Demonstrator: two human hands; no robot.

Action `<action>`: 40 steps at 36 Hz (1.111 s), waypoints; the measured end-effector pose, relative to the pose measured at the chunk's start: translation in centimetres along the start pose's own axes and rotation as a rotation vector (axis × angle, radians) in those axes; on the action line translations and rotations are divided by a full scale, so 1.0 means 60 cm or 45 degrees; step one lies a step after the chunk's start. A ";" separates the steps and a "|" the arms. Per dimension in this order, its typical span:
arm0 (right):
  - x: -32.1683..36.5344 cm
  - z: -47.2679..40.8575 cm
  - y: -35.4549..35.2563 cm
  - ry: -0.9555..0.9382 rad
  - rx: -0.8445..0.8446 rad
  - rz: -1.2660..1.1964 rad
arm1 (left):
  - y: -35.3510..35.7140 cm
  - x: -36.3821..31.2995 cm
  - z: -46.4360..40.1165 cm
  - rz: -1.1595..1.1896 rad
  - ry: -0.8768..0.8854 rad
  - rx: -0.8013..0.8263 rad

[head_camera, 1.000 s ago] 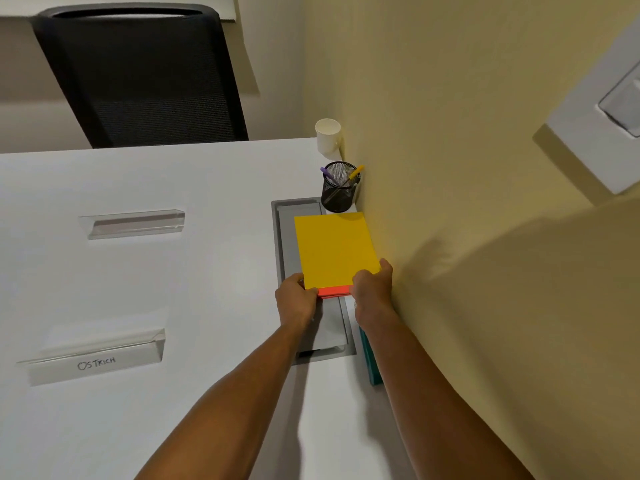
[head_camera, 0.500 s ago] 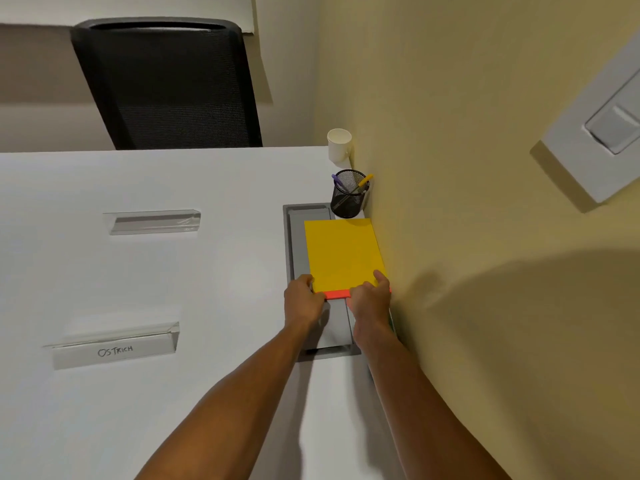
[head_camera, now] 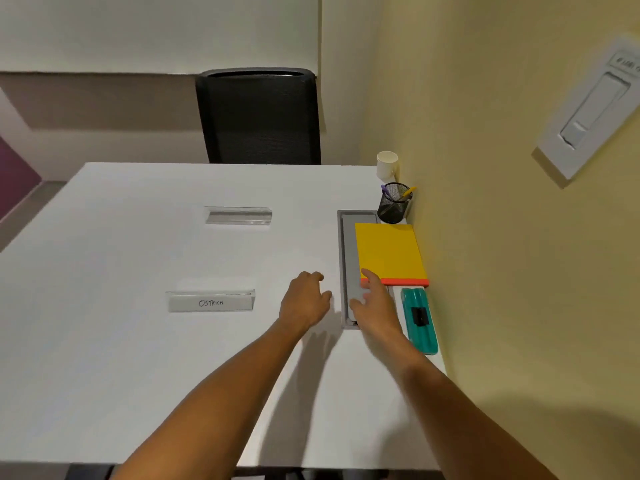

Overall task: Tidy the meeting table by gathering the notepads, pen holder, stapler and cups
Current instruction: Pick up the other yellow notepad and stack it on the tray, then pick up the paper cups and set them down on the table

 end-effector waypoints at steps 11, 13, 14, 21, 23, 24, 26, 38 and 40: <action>0.064 0.218 0.030 -0.455 0.347 0.136 | -0.209 0.090 0.189 -0.543 0.158 -0.142; 0.076 0.254 0.040 -0.552 0.441 0.186 | -0.243 0.107 0.228 -0.670 0.168 -0.177; 0.083 0.272 0.046 -0.594 0.481 0.204 | -0.259 0.116 0.248 -0.711 0.153 -0.198; 0.141 0.377 0.081 -0.857 0.636 0.218 | -0.356 0.167 0.406 -0.732 -0.056 -0.407; 0.157 0.410 0.090 -0.938 0.675 0.183 | -0.373 0.181 0.458 -0.731 -0.106 -0.481; 0.166 0.427 0.095 -0.980 0.699 0.166 | -0.381 0.187 0.484 -0.729 -0.134 -0.511; 0.184 0.463 0.106 -1.081 0.762 0.158 | -0.397 0.201 0.535 -0.719 -0.205 -0.553; 0.276 0.749 0.191 -1.614 1.081 0.116 | -0.512 0.326 0.847 -0.494 -0.697 -0.931; 0.282 0.797 0.210 -1.636 1.096 0.095 | -0.529 0.355 0.887 -0.503 -0.752 -0.964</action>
Point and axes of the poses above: each hand's wrist, its own z-axis away from the middle knuckle, its own y-axis out of the palm, x = y × z, the point moved 3 cm from there along -z, towards the middle knuckle, and after that the axes turned 12 degrees about -x, right-handed, at the moved point
